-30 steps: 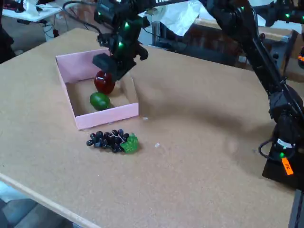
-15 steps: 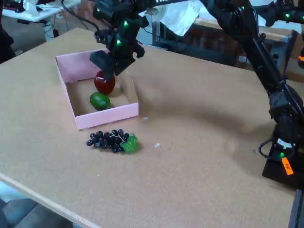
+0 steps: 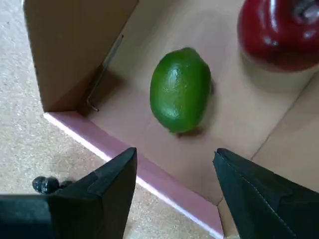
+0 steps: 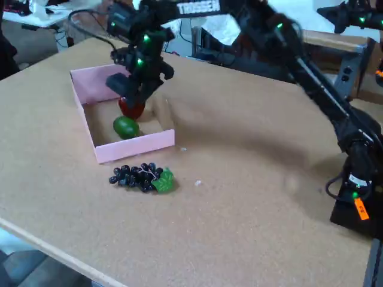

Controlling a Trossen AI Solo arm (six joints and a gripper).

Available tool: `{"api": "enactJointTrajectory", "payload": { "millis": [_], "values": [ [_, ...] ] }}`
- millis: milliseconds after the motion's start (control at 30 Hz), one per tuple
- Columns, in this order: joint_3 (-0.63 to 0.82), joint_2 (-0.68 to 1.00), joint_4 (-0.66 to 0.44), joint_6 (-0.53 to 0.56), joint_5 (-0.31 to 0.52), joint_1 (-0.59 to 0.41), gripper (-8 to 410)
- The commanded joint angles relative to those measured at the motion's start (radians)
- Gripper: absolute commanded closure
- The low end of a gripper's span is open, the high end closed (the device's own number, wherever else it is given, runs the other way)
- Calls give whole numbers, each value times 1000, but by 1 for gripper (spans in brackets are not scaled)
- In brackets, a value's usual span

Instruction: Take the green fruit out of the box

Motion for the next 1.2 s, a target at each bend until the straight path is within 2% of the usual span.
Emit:
{"api": "enactJointTrajectory", "payload": {
  "millis": [0,800,1067,1167],
  "values": [
    [-13,1,33,-3,-21,4,189],
    [-16,3,39,-33,7,-10,189],
    [-16,43,65,-35,-5,-10,189],
    [-16,60,86,-32,-34,-11,189]
  ]
}}
